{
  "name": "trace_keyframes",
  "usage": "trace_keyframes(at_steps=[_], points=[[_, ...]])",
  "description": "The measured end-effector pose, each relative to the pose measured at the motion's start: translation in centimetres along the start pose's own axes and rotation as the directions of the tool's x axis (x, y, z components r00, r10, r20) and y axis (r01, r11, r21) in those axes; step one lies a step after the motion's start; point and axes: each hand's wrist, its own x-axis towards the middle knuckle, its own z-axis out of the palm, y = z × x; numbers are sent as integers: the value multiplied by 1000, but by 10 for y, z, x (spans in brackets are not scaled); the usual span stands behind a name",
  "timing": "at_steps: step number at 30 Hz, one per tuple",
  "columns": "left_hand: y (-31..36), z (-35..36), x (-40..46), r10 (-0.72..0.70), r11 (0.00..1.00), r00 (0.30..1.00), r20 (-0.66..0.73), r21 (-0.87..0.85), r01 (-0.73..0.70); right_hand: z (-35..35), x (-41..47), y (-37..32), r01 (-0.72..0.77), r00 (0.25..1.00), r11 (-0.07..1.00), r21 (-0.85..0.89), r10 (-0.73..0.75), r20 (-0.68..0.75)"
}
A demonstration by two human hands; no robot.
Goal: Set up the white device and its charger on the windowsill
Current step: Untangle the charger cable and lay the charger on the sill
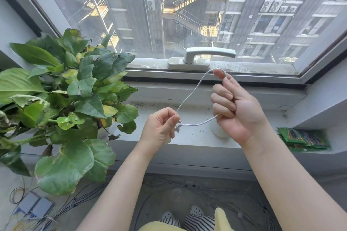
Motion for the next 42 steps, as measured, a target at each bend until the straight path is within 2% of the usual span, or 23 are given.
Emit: trace_keyframes(at_steps=[3,6,8,12,16,25,31,34,37,39,42], points=[[0,1,-3,-5,999,998,59,51,2,-1,1,6,-56,998,991,118,57,-5],[-2,1,-4,-41,996,996,83,79,35,-7,4,6,-270,962,909,317,243,123],[-2,2,-5,-45,995,996,74,87,39,-9,3,3,-348,937,878,330,312,158],[2,2,-7,-28,997,999,41,70,25,-9,3,3,-308,950,892,331,272,152],[2,1,-9,-14,998,999,28,58,13,-9,5,5,-234,972,879,416,201,123],[6,0,-17,-58,998,991,121,-6,59,-11,8,15,-222,975,872,436,191,114],[5,8,-15,-73,995,996,-56,67,77,-9,3,17,-340,940,811,476,301,160],[6,11,-11,-78,988,989,-127,123,94,-6,0,19,-351,936,814,463,312,162],[4,7,-8,-80,976,974,-212,182,119,-3,-5,16,-380,924,801,464,308,225],[2,3,-7,-77,961,966,-246,241,138,-1,-8,11,-395,913,813,428,292,286],[5,-2,-8,-80,957,970,-231,254,140,-5,-9,6,-346,907,894,283,241,345]])
